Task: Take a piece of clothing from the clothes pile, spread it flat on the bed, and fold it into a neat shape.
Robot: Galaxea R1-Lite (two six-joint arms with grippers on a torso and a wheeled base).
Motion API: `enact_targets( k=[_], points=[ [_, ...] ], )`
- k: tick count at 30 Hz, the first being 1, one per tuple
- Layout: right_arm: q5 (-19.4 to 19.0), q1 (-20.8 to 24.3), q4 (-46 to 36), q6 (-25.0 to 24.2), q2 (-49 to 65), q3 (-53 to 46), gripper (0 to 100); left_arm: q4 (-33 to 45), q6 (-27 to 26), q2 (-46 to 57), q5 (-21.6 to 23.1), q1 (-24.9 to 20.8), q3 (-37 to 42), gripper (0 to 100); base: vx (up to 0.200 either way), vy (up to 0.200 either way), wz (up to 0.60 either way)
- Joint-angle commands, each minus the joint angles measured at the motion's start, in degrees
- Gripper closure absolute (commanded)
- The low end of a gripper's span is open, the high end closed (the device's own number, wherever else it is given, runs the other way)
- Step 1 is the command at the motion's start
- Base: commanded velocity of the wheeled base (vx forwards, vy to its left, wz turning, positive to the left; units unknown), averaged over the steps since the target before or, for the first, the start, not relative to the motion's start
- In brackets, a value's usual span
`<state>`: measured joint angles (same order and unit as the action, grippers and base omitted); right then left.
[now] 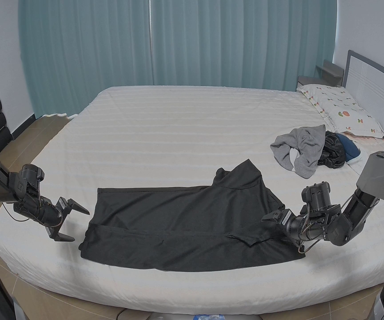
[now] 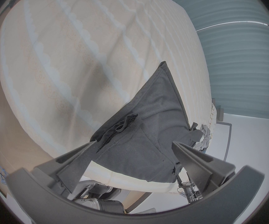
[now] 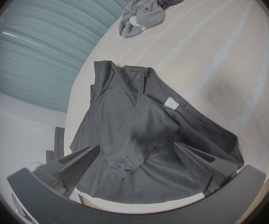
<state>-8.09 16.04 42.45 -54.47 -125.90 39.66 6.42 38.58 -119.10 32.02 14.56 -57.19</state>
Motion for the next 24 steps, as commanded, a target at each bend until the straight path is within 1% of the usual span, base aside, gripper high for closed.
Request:
enact_targets(
  k=[1,6,7,11,16,24],
  points=[
    [0.0,0.0,0.1,0.0,-1.4,0.3,0,0.0,0.0,0.2,0.0,0.0,0.2,0,0.0,0.0,0.0],
    [0.1,0.0,0.1,0.0,-2.1,0.9,0,0.0,-0.1,0.2,0.0,-0.1,0.2,0,0.0,0.0,0.0],
    [0.1,0.0,0.1,0.0,-2.1,0.9,100,0.0,-0.1,0.2,0.0,-0.1,0.2,0,0.0,0.0,0.0],
    [0.4,0.0,0.3,0.0,-2.6,1.5,100,0.0,-0.1,0.2,0.0,-0.1,0.2,0,0.0,0.0,0.0],
    [2.1,0.0,0.2,0.0,-2.1,1.4,100,0.0,-0.2,0.2,0.0,-0.1,0.2,0,0.0,0.0,0.0],
    [2.0,0.2,-0.6,-0.3,1.6,0.6,100,-0.1,-0.4,0.3,-0.1,-0.1,0.7,0,0.0,0.0,0.0]
  ],
)
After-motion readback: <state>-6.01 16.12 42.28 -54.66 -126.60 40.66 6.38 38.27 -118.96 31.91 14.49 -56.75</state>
